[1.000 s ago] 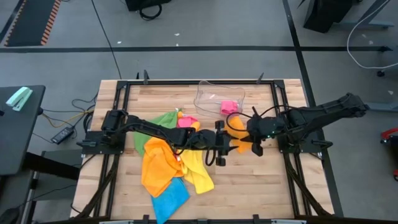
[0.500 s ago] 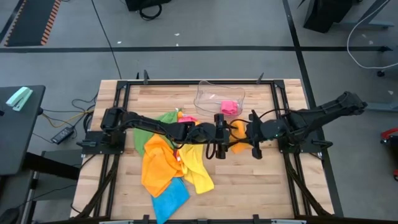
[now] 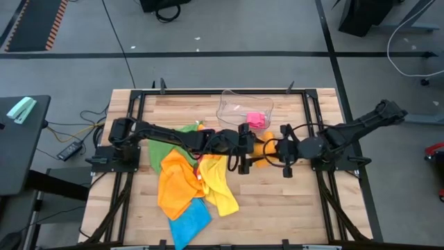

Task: Fold microfiber towels
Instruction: Fold the right orange microfiber cloth

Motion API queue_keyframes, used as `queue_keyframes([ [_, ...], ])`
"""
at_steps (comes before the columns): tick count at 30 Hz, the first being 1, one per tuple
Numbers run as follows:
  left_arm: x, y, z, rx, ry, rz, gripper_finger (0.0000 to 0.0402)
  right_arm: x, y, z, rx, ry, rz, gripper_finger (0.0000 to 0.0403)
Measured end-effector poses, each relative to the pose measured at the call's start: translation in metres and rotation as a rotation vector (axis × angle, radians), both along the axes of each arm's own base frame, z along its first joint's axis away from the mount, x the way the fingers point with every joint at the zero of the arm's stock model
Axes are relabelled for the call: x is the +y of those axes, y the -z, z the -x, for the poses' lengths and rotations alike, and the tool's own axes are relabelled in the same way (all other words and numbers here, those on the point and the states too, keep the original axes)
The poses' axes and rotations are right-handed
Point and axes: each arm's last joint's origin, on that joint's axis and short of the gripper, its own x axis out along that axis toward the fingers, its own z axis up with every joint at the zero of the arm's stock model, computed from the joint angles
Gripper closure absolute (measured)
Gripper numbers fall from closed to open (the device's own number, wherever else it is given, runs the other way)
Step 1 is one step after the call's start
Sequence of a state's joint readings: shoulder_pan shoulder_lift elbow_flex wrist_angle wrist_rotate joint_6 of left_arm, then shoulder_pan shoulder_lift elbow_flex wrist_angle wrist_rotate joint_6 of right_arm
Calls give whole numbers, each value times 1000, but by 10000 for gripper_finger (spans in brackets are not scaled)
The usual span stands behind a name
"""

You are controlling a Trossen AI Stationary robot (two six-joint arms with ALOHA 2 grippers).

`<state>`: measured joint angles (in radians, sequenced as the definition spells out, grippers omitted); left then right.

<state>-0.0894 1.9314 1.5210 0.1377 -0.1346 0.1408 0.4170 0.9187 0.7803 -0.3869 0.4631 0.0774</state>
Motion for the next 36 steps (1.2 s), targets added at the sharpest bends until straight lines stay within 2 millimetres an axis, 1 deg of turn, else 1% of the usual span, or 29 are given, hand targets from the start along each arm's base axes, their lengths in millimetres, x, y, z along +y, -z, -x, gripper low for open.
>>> queue_keyframes([
  [5,5,1,0,16,7,30,113,4,-6,-1,-60,-31,41,377],
  [10,4,2,0,21,17,-5,113,3,-6,-2,-73,10,79,377],
  [14,3,4,1,47,23,-23,116,5,-8,-2,-85,3,85,377],
  [30,3,6,1,57,18,3,171,7,-8,-3,-87,-30,85,377],
  [36,3,8,1,75,18,2,199,7,-8,-4,-87,-38,98,377],
])
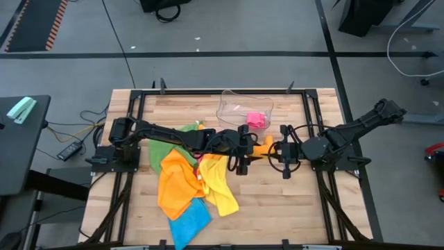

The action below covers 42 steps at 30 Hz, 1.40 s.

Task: Fold microfiber towels
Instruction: Fold the right orange microfiber cloth

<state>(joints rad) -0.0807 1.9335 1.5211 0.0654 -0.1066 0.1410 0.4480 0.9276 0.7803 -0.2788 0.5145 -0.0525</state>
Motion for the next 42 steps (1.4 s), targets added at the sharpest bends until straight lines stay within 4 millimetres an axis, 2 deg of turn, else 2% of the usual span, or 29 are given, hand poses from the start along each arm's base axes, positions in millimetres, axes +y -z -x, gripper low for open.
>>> queue_keyframes([
  [6,-2,0,0,3,20,5,233,1,-1,-1,-10,-31,-28,377],
  [13,-1,0,0,5,19,5,310,2,1,-3,-3,-23,-44,376],
  [18,-1,1,1,14,18,3,355,2,1,-2,-2,-9,-79,344],
  [26,9,10,3,102,-8,-2,355,-2,2,7,99,47,-142,239],
  [30,23,15,6,169,-39,1,355,-7,-4,16,205,116,-178,210],
  [33,32,19,7,212,-51,28,355,-10,-8,19,215,162,-148,201],
  [36,32,21,8,233,23,10,355,-9,-8,18,201,152,-110,197],
  [42,15,23,14,275,301,-116,346,-9,-4,17,204,122,-60,179],
])
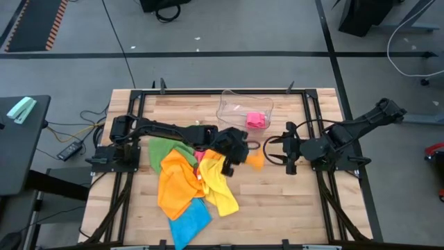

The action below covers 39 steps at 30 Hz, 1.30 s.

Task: Fold microfiber towels
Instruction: Fold the right orange microfiber cloth

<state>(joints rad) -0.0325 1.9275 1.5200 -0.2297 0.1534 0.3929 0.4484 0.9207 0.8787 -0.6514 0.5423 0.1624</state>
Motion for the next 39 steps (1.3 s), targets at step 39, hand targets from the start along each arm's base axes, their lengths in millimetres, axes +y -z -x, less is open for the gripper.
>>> queue_keyframes([
  [39,-41,53,-17,235,-158,507,340,35,96,-19,-234,-75,-304,170],
])
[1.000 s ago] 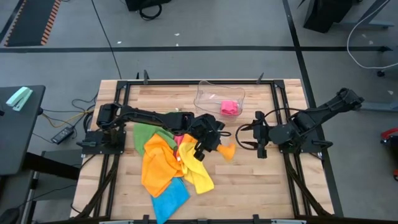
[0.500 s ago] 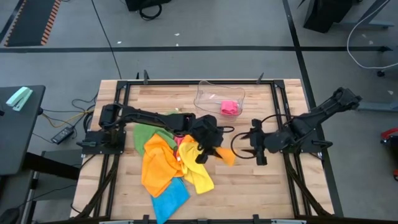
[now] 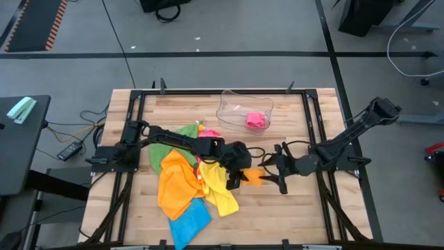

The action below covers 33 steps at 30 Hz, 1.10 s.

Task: Fold microfiber towels
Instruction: Fold the right orange microfiber cloth

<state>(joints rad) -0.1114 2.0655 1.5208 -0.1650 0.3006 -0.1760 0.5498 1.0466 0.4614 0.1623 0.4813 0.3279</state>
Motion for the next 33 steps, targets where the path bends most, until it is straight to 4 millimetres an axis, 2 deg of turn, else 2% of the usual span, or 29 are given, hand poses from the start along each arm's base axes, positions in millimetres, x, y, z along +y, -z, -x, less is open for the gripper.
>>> queue_keyframes([
  [3,-7,0,1,12,-39,14,338,1,15,-2,-32,10,-48,166],
  [10,-19,5,-2,-9,-49,18,347,10,39,-15,9,6,-28,166],
  [16,-17,5,-2,4,-94,-2,342,14,42,-20,-10,-40,-85,164],
  [22,-20,7,-2,17,-113,25,349,11,52,-19,112,-60,-142,152],
  [25,-24,21,-5,61,-146,63,347,8,60,-19,202,-49,-221,165],
  [29,-28,44,-10,117,-212,144,331,10,70,-19,274,-61,-278,203],
  [33,-32,54,-15,122,-212,238,321,11,76,-19,327,-43,-357,239],
])
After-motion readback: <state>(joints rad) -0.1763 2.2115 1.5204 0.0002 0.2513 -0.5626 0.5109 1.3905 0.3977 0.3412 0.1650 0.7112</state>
